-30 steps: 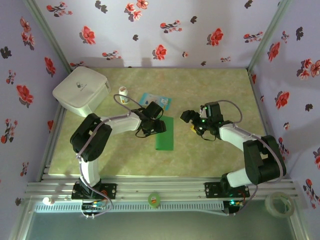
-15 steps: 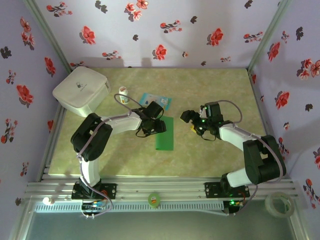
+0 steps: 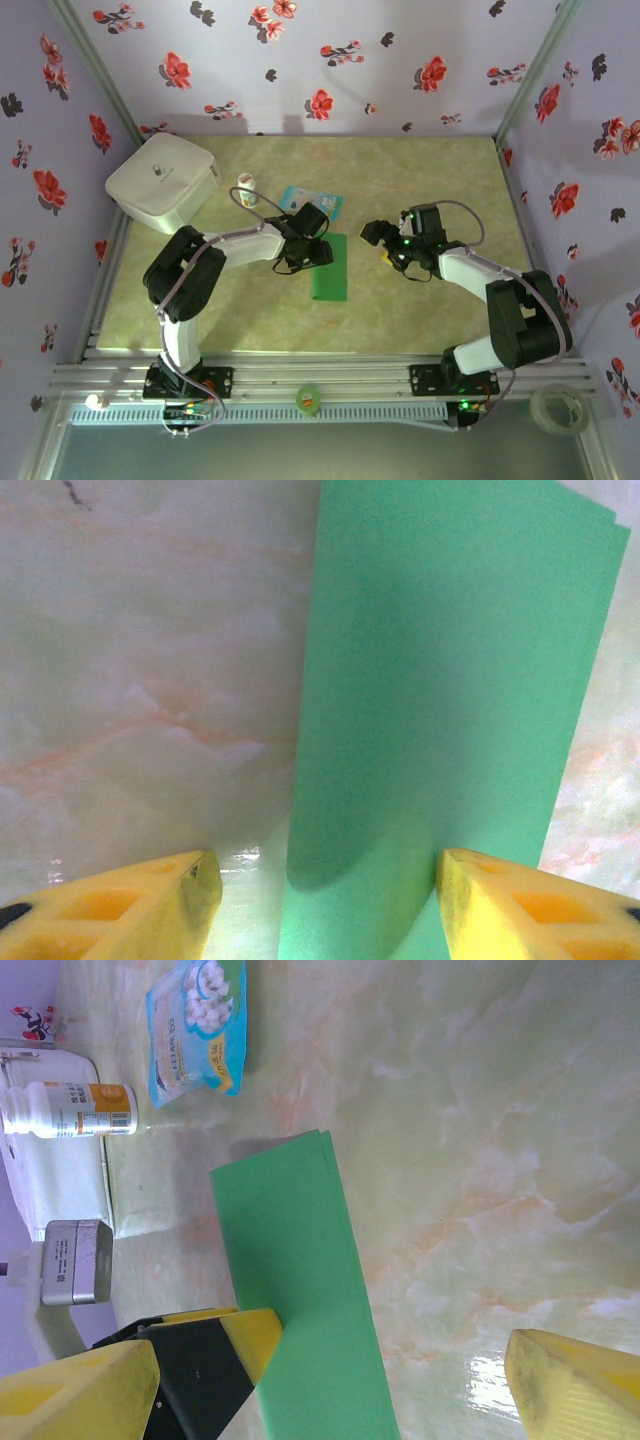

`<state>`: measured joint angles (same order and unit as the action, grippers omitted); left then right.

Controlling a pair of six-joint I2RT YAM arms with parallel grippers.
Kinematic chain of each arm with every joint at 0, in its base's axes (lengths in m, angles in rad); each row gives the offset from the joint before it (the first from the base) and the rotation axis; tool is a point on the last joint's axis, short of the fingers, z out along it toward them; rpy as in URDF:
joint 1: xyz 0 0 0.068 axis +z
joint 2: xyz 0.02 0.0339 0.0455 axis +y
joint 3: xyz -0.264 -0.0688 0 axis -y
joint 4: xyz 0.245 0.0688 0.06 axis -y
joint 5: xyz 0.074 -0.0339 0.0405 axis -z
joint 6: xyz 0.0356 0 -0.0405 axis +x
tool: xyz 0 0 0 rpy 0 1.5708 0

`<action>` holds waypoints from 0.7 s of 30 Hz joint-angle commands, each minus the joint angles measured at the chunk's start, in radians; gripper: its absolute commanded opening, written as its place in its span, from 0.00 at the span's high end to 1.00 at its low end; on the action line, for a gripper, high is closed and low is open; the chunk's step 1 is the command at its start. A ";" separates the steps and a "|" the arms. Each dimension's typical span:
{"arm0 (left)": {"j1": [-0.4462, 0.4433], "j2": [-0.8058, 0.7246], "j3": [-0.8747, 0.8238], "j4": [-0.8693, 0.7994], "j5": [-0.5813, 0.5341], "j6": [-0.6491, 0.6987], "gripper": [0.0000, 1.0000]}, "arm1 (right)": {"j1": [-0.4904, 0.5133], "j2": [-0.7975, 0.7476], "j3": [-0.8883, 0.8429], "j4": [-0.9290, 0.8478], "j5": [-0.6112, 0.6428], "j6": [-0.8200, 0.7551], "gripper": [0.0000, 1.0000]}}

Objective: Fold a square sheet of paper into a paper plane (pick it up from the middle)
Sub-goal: First fold the square sheet of paper in half at the center of the table.

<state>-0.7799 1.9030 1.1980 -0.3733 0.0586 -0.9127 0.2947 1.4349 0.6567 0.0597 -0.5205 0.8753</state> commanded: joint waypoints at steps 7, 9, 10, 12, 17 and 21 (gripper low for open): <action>-0.010 0.088 0.006 0.007 -0.032 0.050 0.39 | 0.008 0.010 0.003 -0.015 0.014 0.004 0.09; -0.010 0.100 0.018 -0.007 -0.025 0.066 0.39 | 0.008 0.012 0.004 -0.014 0.014 0.004 0.09; -0.012 0.104 0.021 -0.012 -0.024 0.072 0.38 | 0.008 0.012 0.004 -0.016 0.014 0.002 0.09; -0.013 0.111 0.028 -0.019 -0.026 0.081 0.37 | 0.008 0.011 0.005 -0.018 0.014 0.001 0.09; -0.013 0.122 0.035 -0.021 -0.034 0.065 0.36 | 0.008 0.011 0.004 -0.020 0.017 -0.001 0.09; -0.013 0.131 0.043 -0.028 -0.043 0.058 0.36 | 0.008 0.011 0.003 -0.021 0.017 -0.001 0.09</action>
<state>-0.7876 1.9381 1.2552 -0.4385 0.0517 -0.8715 0.2947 1.4349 0.6567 0.0563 -0.5201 0.8753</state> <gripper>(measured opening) 0.641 0.911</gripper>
